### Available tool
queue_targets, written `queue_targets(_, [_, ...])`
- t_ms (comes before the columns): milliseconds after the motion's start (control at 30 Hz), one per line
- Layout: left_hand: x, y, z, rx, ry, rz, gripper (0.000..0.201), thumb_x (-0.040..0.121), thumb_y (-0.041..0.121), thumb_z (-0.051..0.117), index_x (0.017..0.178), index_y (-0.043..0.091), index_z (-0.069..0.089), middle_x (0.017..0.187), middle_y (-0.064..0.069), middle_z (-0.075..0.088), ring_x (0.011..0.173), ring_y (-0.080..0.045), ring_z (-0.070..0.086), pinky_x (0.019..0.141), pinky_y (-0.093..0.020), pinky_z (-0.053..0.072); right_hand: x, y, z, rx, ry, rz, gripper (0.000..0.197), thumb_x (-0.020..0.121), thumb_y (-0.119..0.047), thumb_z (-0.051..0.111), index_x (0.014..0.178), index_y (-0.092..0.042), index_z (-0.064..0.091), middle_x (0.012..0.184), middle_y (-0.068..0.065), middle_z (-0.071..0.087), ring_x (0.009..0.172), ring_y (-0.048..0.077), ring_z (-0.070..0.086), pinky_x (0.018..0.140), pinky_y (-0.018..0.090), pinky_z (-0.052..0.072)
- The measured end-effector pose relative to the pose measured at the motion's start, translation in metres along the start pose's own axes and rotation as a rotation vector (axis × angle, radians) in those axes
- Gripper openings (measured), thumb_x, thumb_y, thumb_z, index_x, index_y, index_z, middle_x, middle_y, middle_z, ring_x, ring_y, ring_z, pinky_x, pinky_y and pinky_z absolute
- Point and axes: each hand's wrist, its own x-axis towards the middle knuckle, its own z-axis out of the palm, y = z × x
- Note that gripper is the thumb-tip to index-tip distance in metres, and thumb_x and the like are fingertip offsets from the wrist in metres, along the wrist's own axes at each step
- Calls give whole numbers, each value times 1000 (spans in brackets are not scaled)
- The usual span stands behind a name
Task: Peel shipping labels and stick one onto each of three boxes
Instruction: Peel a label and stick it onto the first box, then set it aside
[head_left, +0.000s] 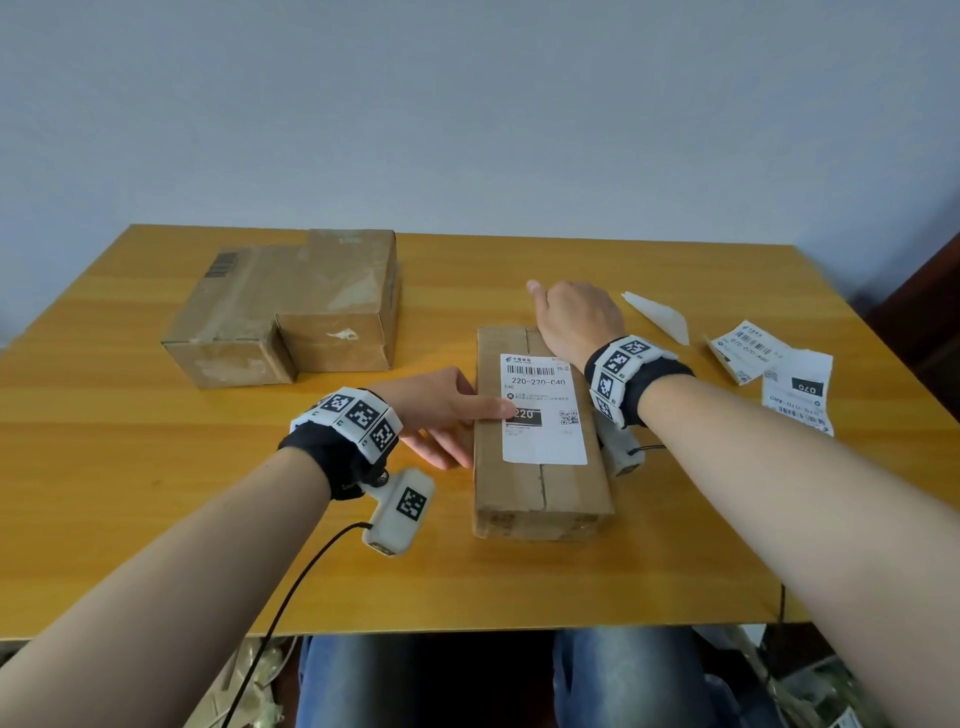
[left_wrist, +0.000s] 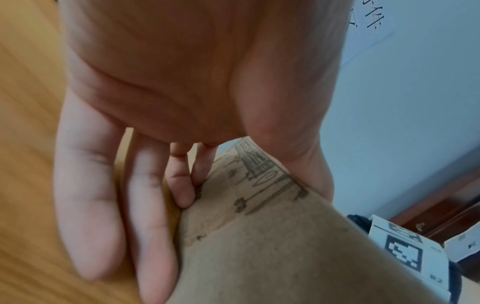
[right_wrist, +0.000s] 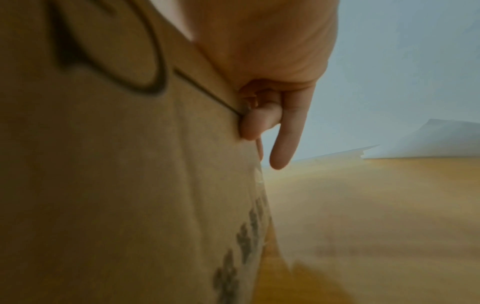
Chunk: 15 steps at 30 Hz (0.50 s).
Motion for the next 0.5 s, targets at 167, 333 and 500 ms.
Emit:
queue_targets(167, [-4,0,3,-15,25,11,31,94,49,69,99,19,62,94,-5,81,90,-23,78,93,-47,60,4,10,8,214,-1,108,79,113,-48,24,68,-5,72,72,9,72,68,33,65,78,39,54])
queue_targets(333, [-5,-4,7,-83,41,4,33,94,50,68,98,18,60,91,-9,81,84,-25,70,73,-34,56,3,24,2,438,-63,169,66,113,-39,30,73,-13,74,81,7,73,75,28,65,81,33,45])
queue_targets(500, [5,-14,6,-94,66,-3,51,89,64,67,110,19,54,100,-12,80,85,-27,67,69,-34,55,-19,40,-13,605,-220,240,50,112,-43,28,104,-15,69,87,14,74,50,23,71,50,28,54])
